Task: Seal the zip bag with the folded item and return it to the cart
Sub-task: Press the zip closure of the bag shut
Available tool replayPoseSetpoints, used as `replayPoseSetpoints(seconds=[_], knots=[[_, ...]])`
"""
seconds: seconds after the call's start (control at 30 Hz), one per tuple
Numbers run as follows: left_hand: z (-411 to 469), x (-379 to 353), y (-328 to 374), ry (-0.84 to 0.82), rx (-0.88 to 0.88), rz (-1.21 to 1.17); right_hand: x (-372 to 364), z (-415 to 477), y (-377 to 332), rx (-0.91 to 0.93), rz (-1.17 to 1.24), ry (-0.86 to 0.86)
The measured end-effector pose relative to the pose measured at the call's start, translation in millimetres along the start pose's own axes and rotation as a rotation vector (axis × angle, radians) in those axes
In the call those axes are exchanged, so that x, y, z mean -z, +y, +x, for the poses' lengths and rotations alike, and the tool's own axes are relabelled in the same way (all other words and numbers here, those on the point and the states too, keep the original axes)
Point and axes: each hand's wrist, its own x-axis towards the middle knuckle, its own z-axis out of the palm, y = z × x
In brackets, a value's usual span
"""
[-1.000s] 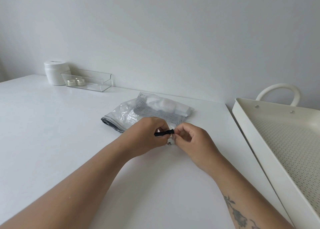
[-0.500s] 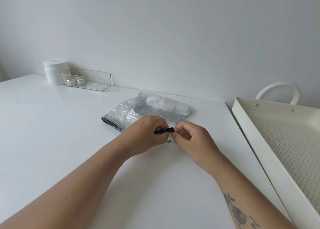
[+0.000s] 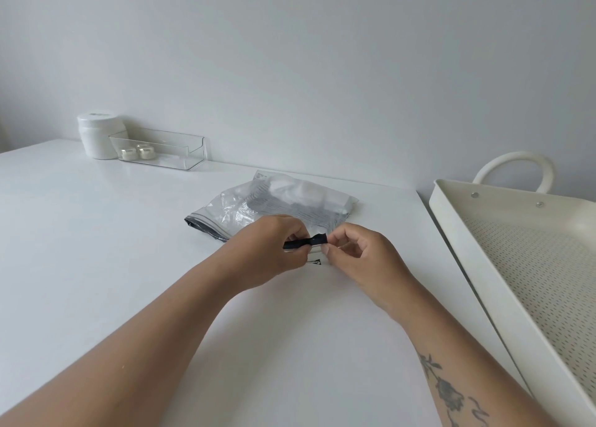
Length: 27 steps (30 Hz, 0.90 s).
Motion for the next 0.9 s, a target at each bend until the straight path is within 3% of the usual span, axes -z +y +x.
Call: replayPoseSetpoints(seconds=[0.37, 0.7, 0.9], knots=[[0, 1, 2, 0.007, 0.025, 0.066, -2, 0, 2, 0.010, -0.082, -0.019], [0, 9, -3, 0.019, 0.085, 0.088, 7, 4, 5, -0.039, -0.063, 0.114], [-1, 6, 0, 0.033, 0.050, 0.080, 8, 3, 7, -0.036, -0.046, 0.085]])
